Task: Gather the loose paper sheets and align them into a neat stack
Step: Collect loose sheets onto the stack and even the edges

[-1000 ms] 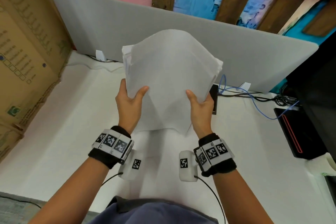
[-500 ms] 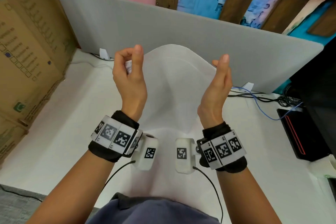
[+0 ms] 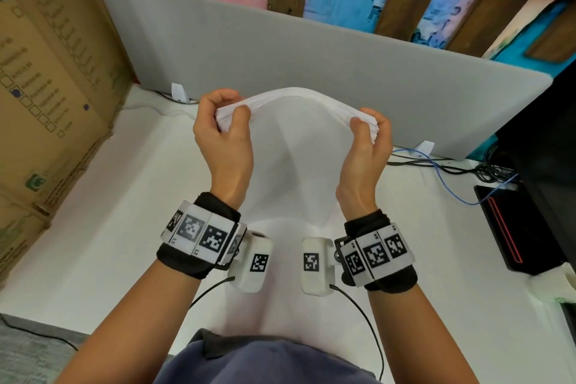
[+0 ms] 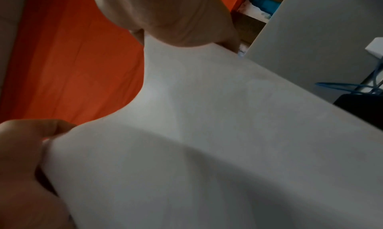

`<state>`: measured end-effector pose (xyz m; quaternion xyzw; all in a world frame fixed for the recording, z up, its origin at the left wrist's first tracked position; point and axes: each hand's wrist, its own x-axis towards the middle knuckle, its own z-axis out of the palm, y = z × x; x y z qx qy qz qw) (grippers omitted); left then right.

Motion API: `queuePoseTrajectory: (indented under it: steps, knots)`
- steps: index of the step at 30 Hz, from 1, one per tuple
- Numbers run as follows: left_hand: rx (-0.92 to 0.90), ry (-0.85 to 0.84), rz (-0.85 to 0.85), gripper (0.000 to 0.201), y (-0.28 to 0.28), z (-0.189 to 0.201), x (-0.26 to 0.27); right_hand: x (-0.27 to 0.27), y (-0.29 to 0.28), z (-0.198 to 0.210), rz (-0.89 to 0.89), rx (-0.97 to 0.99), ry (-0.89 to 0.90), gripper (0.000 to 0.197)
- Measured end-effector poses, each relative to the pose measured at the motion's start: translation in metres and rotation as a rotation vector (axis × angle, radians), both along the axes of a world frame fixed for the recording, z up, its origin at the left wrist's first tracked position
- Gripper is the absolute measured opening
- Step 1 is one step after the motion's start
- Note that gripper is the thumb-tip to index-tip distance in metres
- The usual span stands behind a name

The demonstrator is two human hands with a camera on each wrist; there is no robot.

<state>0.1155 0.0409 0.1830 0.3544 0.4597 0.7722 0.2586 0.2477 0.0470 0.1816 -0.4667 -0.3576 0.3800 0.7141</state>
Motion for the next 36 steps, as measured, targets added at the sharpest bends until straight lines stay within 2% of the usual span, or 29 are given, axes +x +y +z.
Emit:
queuePoseTrajectory:
  steps: [3, 5, 6, 8, 9, 11, 12, 14, 18, 22, 24, 26, 28, 31, 33, 36]
  knots:
    - [0.050, 0.092, -0.028, 0.020, -0.003, -0.010, -0.005, 0.012, 0.000, -0.012, 0.098, 0.071, -0.052, 0.029]
    - [0.111, 0.153, -0.148, 0.036, -0.004, -0.025, -0.020, 0.029, 0.002, -0.024, 0.248, 0.067, -0.136, 0.047]
    - [0.095, 0.167, -0.217, 0.045, -0.003, -0.036, -0.030, 0.037, 0.003, -0.031, 0.315, 0.000, -0.192, 0.051]
    - [-0.103, 0.195, -0.319, 0.055, 0.001, -0.062, -0.046, 0.045, 0.007, -0.051, 0.418, -0.216, -0.301, 0.045]
    - [-0.241, 0.210, -0.365, 0.049, 0.002, -0.072, -0.050, 0.045, 0.008, -0.060, 0.445, -0.312, -0.333, 0.042]
    - [-0.412, 0.206, -0.424, 0.027, 0.003, -0.086, -0.050, 0.042, 0.010, -0.073, 0.437, -0.419, -0.323, 0.042]
    - [-0.433, 0.194, -0.427, 0.026, 0.003, -0.086, -0.049, 0.040, 0.010, -0.075, 0.418, -0.419, -0.297, 0.040]
    - [-0.379, 0.145, -0.400, 0.029, 0.003, -0.079, -0.047, 0.039, 0.011, -0.070, 0.392, -0.361, -0.268, 0.032]
    - [-0.277, 0.129, -0.393, 0.036, 0.001, -0.071, -0.048, 0.040, 0.009, -0.065, 0.385, -0.287, -0.245, 0.036]
    - [-0.256, 0.116, -0.387, 0.035, -0.001, -0.079, -0.050, 0.038, 0.012, -0.078, 0.409, -0.354, -0.197, 0.038]
    - [-0.280, 0.119, -0.386, 0.033, 0.002, -0.083, -0.049, 0.033, 0.014, -0.081, 0.404, -0.400, -0.179, 0.046]
    - [-0.327, 0.128, -0.397, 0.030, 0.004, -0.087, -0.046, 0.029, 0.014, -0.083, 0.401, -0.406, -0.175, 0.036]
    - [-0.342, 0.152, -0.429, 0.030, 0.007, -0.082, -0.048, 0.030, 0.014, -0.073, 0.388, -0.355, -0.175, 0.027]
    - [-0.292, 0.189, -0.596, 0.031, 0.010, -0.058, -0.063, 0.038, 0.017, -0.050, 0.375, -0.255, -0.157, 0.032]
    - [-0.289, 0.208, -0.707, 0.043, 0.008, -0.048, -0.069, 0.041, 0.018, -0.035, 0.368, -0.191, -0.111, 0.033]
    - [-0.313, 0.242, -0.705, 0.043, 0.011, -0.051, -0.063, 0.040, 0.024, -0.021, 0.317, -0.133, -0.084, 0.032]
